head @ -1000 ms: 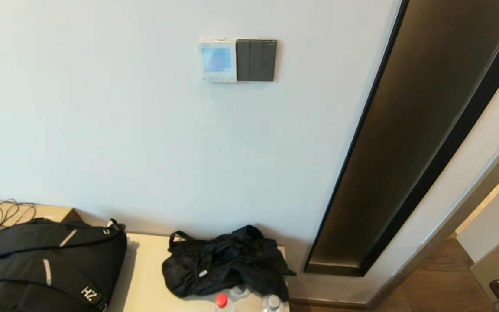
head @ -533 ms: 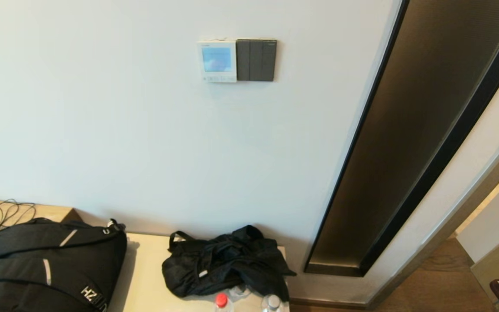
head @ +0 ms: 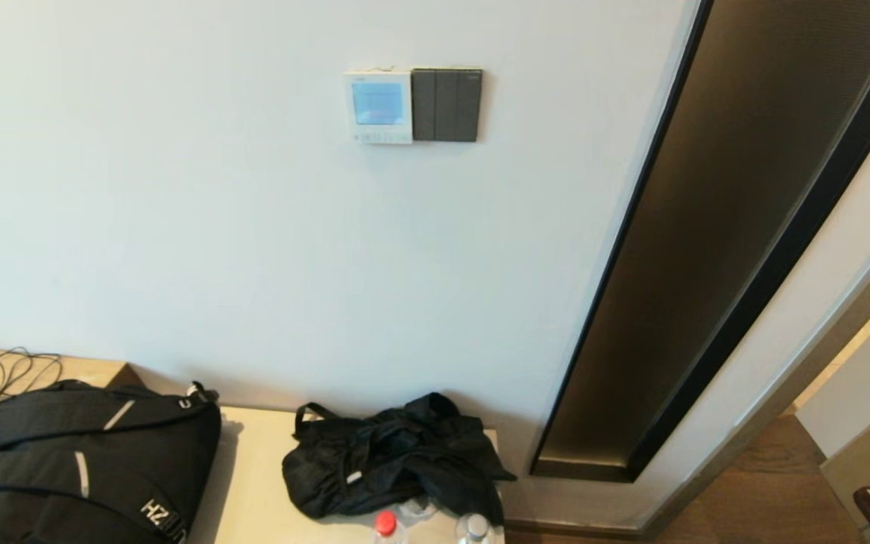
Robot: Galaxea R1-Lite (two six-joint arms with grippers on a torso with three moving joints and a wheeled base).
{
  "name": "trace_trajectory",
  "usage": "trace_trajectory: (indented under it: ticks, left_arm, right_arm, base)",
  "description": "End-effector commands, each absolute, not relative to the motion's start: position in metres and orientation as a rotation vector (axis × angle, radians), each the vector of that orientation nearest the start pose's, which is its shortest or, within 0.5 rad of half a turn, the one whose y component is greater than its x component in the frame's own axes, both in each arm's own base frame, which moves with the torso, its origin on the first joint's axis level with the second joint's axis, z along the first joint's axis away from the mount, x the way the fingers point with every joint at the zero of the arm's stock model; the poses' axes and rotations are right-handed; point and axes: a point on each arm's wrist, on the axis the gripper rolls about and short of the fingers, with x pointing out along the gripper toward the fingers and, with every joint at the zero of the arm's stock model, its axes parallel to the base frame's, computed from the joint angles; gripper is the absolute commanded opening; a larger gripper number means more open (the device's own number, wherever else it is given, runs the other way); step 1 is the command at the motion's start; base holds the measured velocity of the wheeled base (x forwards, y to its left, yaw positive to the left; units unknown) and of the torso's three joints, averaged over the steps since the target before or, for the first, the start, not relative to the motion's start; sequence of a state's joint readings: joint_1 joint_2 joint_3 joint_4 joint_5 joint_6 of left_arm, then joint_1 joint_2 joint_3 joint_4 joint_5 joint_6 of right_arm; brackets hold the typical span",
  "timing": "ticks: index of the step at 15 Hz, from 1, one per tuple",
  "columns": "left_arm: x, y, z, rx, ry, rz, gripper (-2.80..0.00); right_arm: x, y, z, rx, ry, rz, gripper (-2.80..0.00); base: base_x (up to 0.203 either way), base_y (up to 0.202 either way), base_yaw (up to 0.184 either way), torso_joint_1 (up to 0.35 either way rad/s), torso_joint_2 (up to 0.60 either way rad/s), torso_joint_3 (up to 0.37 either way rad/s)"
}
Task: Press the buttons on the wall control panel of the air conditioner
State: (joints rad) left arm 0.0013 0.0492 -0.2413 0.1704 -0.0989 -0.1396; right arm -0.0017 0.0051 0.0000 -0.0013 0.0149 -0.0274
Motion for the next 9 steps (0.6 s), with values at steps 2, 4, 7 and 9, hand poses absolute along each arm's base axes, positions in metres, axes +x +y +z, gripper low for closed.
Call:
trace_trajectory:
  ticks: [2, 4, 7, 9]
  left_arm:
    - [-0.039, -0.001, 0.108, -0.064, -0.051, -0.059, -2.8]
    - [-0.035, -0.001, 0.105, -0.054, -0.08, -0.056, -2.8]
    - [-0.026, -0.001, 0.091, -0.019, -0.123, -0.045, -2.8]
    - [-0.025, -0.001, 0.09, -0.007, -0.162, -0.023, -2.8]
  right_arm:
    - [-0.022, 0.0, 0.076, -0.029, 0.003, 0.014, -2.8]
    - [-0.022, 0.0, 0.076, -0.029, 0.003, 0.014, -2.8]
    - [-0.022, 0.0, 0.076, -0.028, 0.003, 0.014, -2.8]
    - [-0.022, 0.0, 0.076, -0.029, 0.003, 0.014, -2.8]
  base:
    - [0.0, 0.0, 0.0, 0.0, 0.0, 0.0]
    - [0.0, 0.0, 0.0, 0.0, 0.0, 0.0]
    - [0.0, 0.0, 0.0, 0.0, 0.0, 0.0]
    - [0.0, 0.0, 0.0, 0.0, 0.0, 0.0]
